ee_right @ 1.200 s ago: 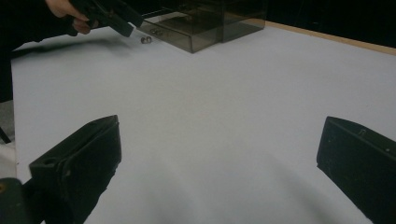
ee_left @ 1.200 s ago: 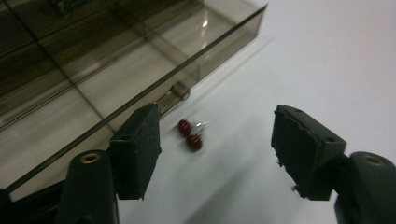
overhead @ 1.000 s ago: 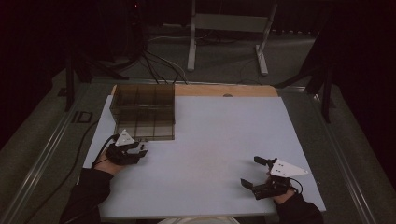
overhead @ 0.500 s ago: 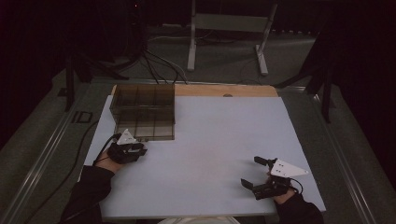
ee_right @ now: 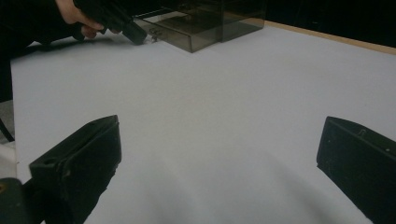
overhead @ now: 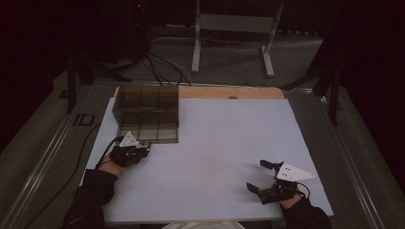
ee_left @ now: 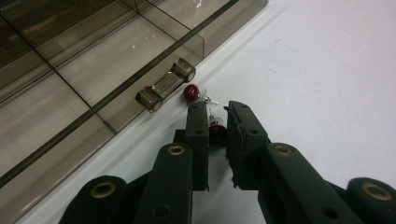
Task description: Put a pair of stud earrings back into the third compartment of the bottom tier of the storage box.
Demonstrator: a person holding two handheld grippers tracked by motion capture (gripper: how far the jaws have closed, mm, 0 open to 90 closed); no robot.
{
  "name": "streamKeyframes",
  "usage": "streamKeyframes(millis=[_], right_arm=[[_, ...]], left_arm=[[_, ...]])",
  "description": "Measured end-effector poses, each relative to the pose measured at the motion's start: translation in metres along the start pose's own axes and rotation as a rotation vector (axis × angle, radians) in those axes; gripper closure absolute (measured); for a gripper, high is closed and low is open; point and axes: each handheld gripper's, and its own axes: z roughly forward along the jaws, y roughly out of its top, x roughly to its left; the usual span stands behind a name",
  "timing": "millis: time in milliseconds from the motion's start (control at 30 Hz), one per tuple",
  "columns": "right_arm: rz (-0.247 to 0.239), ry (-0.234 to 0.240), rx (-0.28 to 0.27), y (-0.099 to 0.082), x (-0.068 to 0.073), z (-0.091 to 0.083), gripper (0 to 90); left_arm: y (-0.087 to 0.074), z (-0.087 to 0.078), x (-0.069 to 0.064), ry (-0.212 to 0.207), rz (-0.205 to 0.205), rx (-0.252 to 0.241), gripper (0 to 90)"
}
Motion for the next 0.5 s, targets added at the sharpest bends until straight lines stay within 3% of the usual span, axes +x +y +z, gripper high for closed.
streamKeyframes(millis=[500], right_arm=[[0.001,-0.001,0.001,-0.0002,-0.0002,-0.0002,0.0]], left_arm=[[0.0051,-0.0093,-0.0027,-0.006,0.012,-0.002,81.6]])
